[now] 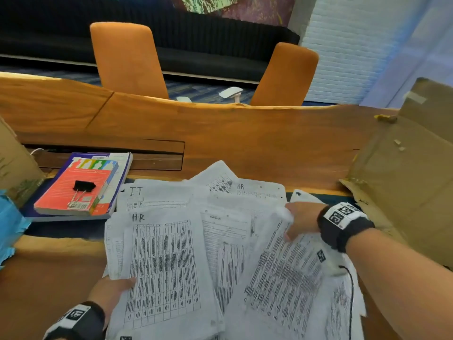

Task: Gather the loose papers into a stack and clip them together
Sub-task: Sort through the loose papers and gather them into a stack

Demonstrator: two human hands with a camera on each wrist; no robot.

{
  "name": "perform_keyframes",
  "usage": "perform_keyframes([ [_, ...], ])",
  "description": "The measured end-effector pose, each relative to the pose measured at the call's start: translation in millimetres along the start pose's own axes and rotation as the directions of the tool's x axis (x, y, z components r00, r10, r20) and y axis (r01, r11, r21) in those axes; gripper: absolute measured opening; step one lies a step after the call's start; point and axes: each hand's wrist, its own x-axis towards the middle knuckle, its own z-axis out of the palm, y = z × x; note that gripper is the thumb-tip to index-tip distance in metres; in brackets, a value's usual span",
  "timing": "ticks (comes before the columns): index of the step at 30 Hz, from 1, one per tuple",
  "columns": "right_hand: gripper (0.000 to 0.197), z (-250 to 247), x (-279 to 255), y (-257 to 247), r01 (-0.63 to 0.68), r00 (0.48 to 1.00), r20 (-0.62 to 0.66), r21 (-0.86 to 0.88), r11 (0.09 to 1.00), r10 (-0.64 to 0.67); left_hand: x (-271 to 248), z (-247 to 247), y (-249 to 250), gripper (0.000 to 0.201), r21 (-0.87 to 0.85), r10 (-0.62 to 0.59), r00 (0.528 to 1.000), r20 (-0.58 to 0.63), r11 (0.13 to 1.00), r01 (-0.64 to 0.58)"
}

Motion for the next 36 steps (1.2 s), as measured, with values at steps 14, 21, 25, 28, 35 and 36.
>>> perform_keyframes([
  [14, 0.054, 120.2, 22.8, 19.5, 0.130, 0.952, -0.298, 0.170, 0.977, -0.075, -10.0, 9.6, 0.5, 0.037, -0.007, 0.039, 0.997, -0.067, 0.999, -0.040],
  [21, 0.065, 111.0, 28.9, 14.1, 0.011, 0.991, -0.137, 0.083, 0.997, 0.000, -10.1, 10.1, -0.3, 0.040, 0.008, 0.076, 0.994, -0.076, 0.997, -0.075],
  [25, 0.015, 98.7, 25.0, -3.6, 0.120, 0.962, -0.252, 0.041, 0.992, -0.106, -10.2, 10.5, 1.2, 0.043, 0.019, 0.060, 0.996, -0.072, 0.998, -0.058],
  [28, 0.026, 93.9, 28.8, -26.9, 0.183, 0.971, -0.178, 0.129, 0.975, -0.159, -9.8, 9.7, 1.0, 0.042, 0.008, 0.041, 0.998, -0.057, 0.999, -0.040],
  [35, 0.044, 111.5, 41.4, -53.1, 0.161, 0.980, -0.096, -0.148, 0.976, -0.176, -9.6, 10.5, -0.2, 0.041, 0.021, 0.058, 0.997, -0.050, 0.998, -0.057],
  [36, 0.041, 108.3, 40.2, -51.6, 0.177, 0.974, -0.110, -0.167, 0.970, -0.197, -9.7, 10.3, -0.3, 0.040, 0.006, 0.053, 0.997, -0.054, 0.999, -0.053],
])
